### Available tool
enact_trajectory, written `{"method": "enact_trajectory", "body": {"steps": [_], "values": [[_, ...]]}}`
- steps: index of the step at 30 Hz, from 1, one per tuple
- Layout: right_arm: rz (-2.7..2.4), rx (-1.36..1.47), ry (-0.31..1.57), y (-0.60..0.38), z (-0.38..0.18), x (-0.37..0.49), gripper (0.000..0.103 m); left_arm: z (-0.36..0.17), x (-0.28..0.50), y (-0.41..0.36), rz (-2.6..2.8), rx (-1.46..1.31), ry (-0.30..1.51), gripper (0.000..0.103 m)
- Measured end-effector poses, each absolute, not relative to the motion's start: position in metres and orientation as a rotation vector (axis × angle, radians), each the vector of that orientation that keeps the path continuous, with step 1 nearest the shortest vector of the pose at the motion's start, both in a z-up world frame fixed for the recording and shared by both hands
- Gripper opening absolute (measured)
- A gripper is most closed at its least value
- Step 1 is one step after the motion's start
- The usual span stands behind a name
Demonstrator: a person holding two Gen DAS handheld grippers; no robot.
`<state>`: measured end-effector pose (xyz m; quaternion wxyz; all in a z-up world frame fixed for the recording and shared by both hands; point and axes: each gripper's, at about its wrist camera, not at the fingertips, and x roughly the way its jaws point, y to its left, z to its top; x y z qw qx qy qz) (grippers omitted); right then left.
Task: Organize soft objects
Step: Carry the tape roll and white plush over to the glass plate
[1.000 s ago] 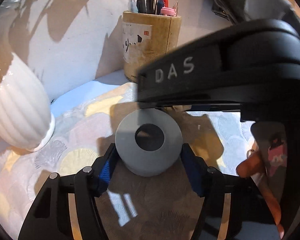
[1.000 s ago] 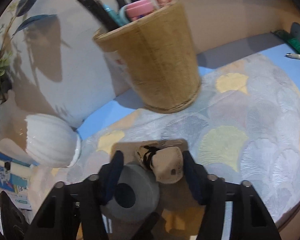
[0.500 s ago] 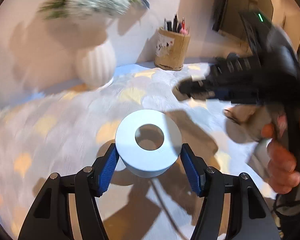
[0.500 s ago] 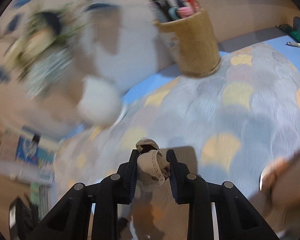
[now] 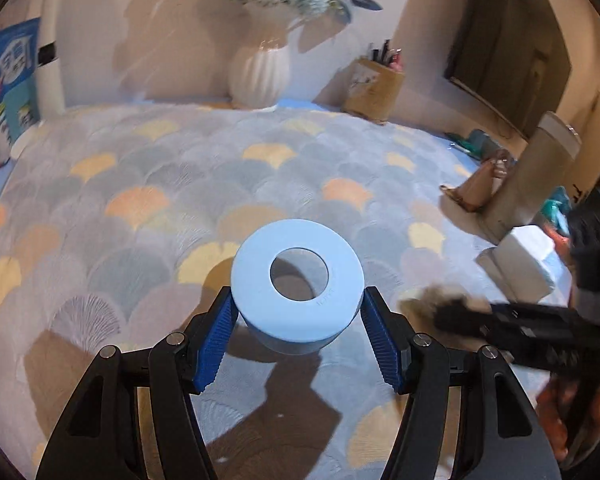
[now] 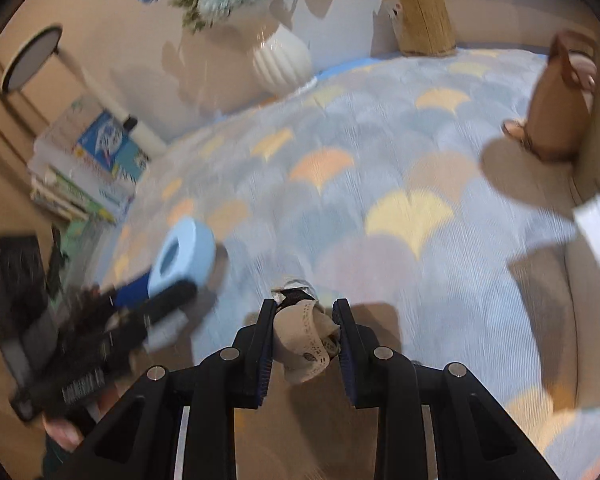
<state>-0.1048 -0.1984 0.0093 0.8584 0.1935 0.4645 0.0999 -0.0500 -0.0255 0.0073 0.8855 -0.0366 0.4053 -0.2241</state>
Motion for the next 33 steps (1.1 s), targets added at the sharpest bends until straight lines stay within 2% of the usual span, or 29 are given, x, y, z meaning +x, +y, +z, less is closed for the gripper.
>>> {"method": "enact_trajectory", "body": {"steps": [1, 3, 4, 5, 13, 16, 18, 19, 26, 33], "values": [[0.212, 0.402, 0.982, -0.198, 0.006, -0.11, 0.032, 0.008, -0.051, -0.023, -0.472, -0.089, 0.834, 0.061], [0.241, 0.408, 0.965, -0.198, 0.006, -0.122, 0.045, 0.008, -0.052, -0.015, -0.503, -0.144, 0.823, 0.062], [0.266, 0.41, 0.952, -0.197, 0.007, -0.128, 0.061, 0.006, -0.052, -0.01, -0.506, -0.166, 0.826, 0.062], [0.27, 0.406, 0.941, -0.197, 0.008, -0.134, 0.067, 0.005, -0.05, -0.007, -0.505, -0.185, 0.829, 0.062], [0.185, 0.276, 0.904, -0.17, 0.007, -0.136, 0.067, 0.001, -0.044, 0.006, -0.514, -0.283, 0.84, 0.062], [0.146, 0.175, 0.888, -0.153, 0.007, -0.135, 0.067, 0.001, -0.044, 0.007, -0.509, -0.284, 0.841, 0.062], [0.137, 0.16, 0.872, -0.152, 0.006, -0.134, 0.051, 0.002, -0.046, 0.003, -0.515, -0.262, 0.835, 0.062], [0.157, 0.161, 0.871, -0.154, 0.006, -0.134, 0.029, 0.004, -0.047, 0.0, -0.518, -0.24, 0.831, 0.062], [0.171, 0.149, 0.845, -0.164, 0.021, -0.15, 0.029, 0.018, -0.063, -0.029, -0.506, -0.069, 0.798, 0.062], [0.087, 0.126, 0.721, -0.207, 0.079, -0.178, 0.029, 0.071, -0.094, -0.087, -0.64, 0.008, 0.689, 0.062]]}}
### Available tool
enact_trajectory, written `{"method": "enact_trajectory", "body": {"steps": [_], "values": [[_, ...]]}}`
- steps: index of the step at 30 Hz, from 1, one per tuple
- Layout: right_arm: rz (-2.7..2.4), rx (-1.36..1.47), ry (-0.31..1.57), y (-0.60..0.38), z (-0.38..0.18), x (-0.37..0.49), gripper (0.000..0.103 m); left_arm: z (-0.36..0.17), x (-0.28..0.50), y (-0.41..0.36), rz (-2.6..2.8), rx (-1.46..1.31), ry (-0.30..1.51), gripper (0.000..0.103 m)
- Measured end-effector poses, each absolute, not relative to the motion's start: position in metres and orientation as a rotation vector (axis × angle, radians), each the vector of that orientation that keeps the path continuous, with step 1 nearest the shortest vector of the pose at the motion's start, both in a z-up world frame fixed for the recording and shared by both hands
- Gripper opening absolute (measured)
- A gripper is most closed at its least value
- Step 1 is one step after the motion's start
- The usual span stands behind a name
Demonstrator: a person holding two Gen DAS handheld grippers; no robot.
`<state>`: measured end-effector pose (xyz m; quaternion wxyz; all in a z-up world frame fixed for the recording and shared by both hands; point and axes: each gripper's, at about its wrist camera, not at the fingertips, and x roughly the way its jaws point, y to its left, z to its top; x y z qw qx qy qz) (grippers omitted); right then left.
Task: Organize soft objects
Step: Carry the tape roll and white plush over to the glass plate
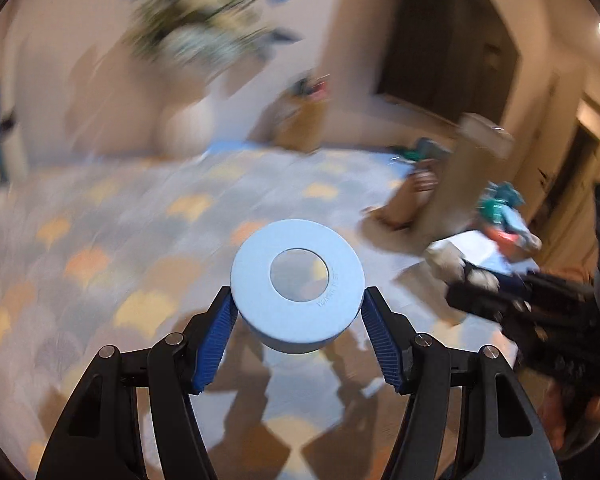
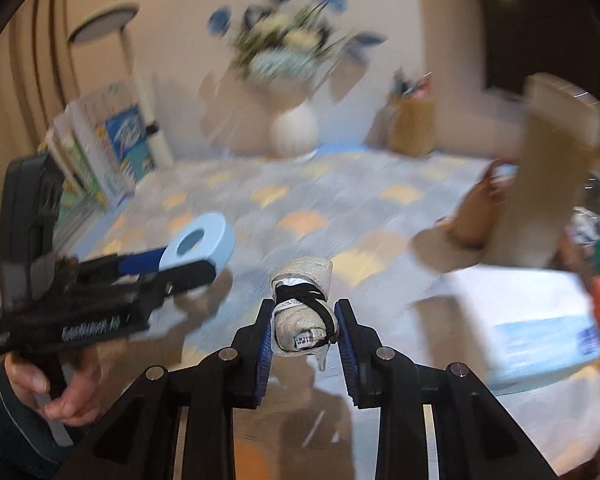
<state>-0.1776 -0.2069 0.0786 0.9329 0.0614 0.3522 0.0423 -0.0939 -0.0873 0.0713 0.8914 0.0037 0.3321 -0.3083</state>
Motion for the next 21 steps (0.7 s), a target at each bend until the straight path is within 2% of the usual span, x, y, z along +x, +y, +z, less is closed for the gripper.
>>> {"method": "enact_trajectory", "body": {"steps": [7, 15, 21], "values": [[-0.054, 0.234, 0.632, -0.295, 0.112, -0.216, 0.029, 0.115, -0.123, -0.184, -0.85, 0.123, 0.621, 0.062], [-0.273, 0.317, 0.556, -0.402, 0.136, -0.266, 0.029, 0.133, -0.141, -0.3, -1.073, 0.196, 0.637, 0.061], [-0.421, 0.512, 0.512, -0.489, 0.136, -0.29, 0.029, 0.139, -0.135, -0.375, -1.069, 0.195, 0.642, 0.061]]}}
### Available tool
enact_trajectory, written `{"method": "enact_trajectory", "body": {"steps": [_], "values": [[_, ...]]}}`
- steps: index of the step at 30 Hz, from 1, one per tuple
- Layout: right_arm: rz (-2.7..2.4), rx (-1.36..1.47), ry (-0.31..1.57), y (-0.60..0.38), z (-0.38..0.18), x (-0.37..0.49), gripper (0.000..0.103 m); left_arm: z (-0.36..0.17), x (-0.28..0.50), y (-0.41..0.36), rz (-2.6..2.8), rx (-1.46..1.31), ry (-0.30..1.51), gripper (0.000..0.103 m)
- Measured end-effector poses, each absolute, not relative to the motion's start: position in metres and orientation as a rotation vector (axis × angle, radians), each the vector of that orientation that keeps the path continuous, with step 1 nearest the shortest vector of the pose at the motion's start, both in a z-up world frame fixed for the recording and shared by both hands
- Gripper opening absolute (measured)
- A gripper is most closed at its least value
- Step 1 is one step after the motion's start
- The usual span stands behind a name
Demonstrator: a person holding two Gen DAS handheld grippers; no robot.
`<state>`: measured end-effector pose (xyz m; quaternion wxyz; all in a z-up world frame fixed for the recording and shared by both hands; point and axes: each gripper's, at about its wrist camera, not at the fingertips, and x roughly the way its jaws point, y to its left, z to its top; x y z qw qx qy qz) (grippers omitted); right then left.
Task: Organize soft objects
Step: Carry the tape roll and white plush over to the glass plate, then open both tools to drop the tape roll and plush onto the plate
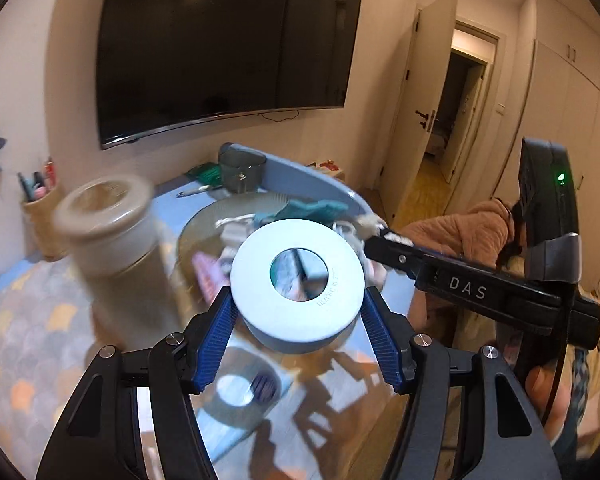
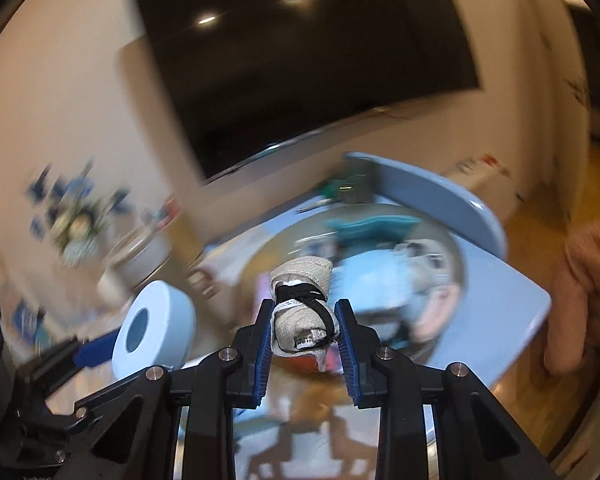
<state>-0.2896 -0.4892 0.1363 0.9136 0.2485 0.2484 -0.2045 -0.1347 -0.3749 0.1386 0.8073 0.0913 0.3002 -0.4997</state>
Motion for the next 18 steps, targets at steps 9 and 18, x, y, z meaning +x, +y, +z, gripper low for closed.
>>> {"method": "enact_trajectory", "body": {"steps": [9, 18], "values": [[-0.392, 0.821, 0.53, -0.569, 0.107, -0.286, 0.029, 0.11, -0.119, -0.423, -0.957, 0.241, 0.66, 0.065], [-0.403, 0.79, 0.597, -0.563, 0.097, -0.278, 0.063, 0.104, -0.126, -0.432, -1.008, 0.271, 0.668, 0.074]]}}
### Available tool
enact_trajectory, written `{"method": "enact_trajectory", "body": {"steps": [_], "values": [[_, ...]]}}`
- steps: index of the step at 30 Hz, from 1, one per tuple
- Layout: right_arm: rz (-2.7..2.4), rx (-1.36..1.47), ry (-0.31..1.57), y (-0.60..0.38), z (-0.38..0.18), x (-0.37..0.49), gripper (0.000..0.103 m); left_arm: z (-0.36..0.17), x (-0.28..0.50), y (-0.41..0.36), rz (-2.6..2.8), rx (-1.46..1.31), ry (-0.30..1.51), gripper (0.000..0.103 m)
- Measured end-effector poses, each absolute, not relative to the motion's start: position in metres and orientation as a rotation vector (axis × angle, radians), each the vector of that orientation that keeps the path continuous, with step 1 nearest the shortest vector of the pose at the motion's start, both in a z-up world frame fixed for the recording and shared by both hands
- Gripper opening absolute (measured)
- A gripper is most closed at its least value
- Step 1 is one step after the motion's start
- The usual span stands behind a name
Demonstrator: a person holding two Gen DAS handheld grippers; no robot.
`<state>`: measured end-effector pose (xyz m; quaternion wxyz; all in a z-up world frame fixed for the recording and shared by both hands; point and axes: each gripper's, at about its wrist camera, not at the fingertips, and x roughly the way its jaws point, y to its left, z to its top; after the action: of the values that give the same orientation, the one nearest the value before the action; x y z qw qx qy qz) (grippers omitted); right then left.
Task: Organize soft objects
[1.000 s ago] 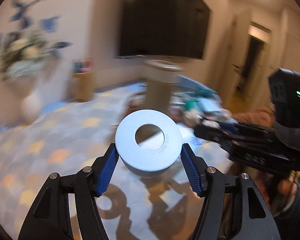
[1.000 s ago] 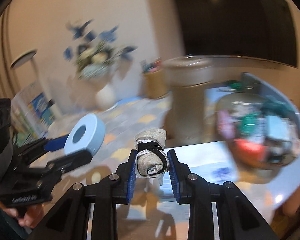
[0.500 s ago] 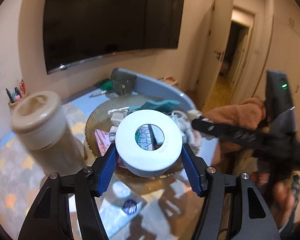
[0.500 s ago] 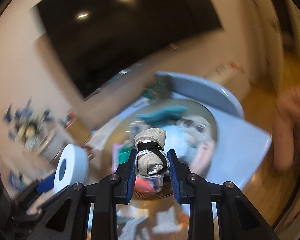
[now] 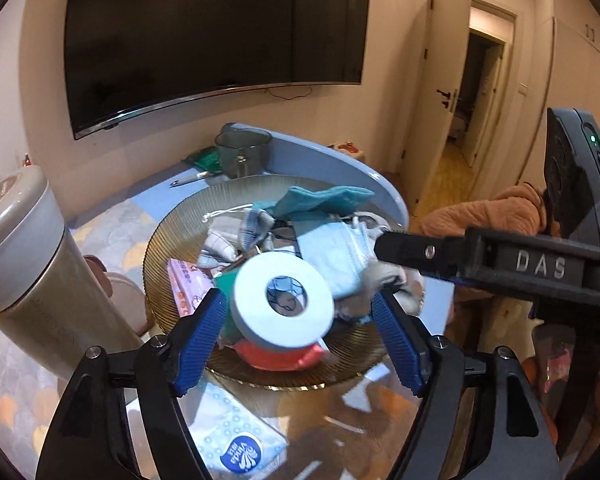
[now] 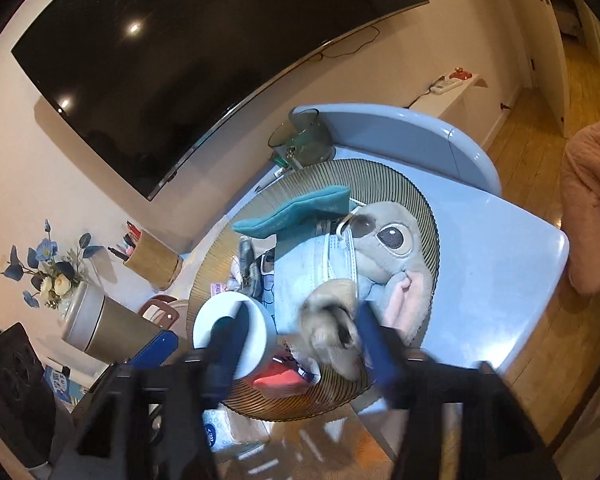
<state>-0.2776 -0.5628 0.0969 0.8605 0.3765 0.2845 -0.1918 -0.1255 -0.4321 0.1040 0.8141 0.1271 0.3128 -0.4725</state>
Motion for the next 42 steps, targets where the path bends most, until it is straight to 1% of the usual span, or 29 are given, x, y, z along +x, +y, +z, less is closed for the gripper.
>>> {"method": "enact_trajectory", "body": {"steps": [3, 6, 10, 14, 18, 23, 27, 32, 34, 35, 36, 42], "values": [[-0.392, 0.795, 0.559, -0.56, 0.101, -0.285, 0.063, 0.107, -0.13, -0.424, -1.036, 0.263, 0.667, 0.074], [-0.394, 0.786, 0.564, -0.558, 0.104, -0.289, 0.063, 0.113, -0.137, -0.409, -1.051, 0.26, 0.662, 0.074], [-0.366, 0.793, 0.553, -0.546, 0.106, -0.297, 0.063, 0.126, -0.156, -0.377, -1.087, 0.252, 0.62, 0.074], [-0.341, 0.716, 0.572, -0.513, 0.116, -0.296, 0.063, 0.138, -0.17, -0.335, -1.075, 0.246, 0.57, 0.074], [-0.313, 0.597, 0.615, -0.467, 0.125, -0.285, 0.063, 0.144, -0.166, -0.295, -1.009, 0.231, 0.562, 0.074], [-0.231, 0.45, 0.68, -0.399, 0.129, -0.261, 0.063, 0.147, -0.151, -0.223, -0.85, 0.172, 0.558, 0.074], [-0.171, 0.25, 0.688, -0.325, 0.136, -0.236, 0.063, 0.151, -0.134, -0.157, -0.575, 0.138, 0.541, 0.074], [-0.001, 0.256, 0.712, -0.259, 0.127, -0.187, 0.063, 0.145, -0.122, -0.088, -0.348, 0.149, 0.5, 0.075], [0.035, 0.241, 0.725, -0.235, 0.118, -0.165, 0.063, 0.14, -0.118, -0.059, -0.271, 0.131, 0.479, 0.081], [0.044, 0.234, 0.732, -0.226, 0.114, -0.157, 0.063, 0.138, -0.114, -0.051, -0.249, 0.122, 0.477, 0.088], [0.057, 0.224, 0.737, -0.214, 0.106, -0.148, 0.063, 0.133, -0.109, -0.041, -0.222, 0.111, 0.482, 0.09], [-0.021, 0.126, 0.714, -0.175, 0.068, -0.106, 0.063, 0.082, -0.065, -0.016, -0.172, 0.123, 0.61, 0.09]]}}
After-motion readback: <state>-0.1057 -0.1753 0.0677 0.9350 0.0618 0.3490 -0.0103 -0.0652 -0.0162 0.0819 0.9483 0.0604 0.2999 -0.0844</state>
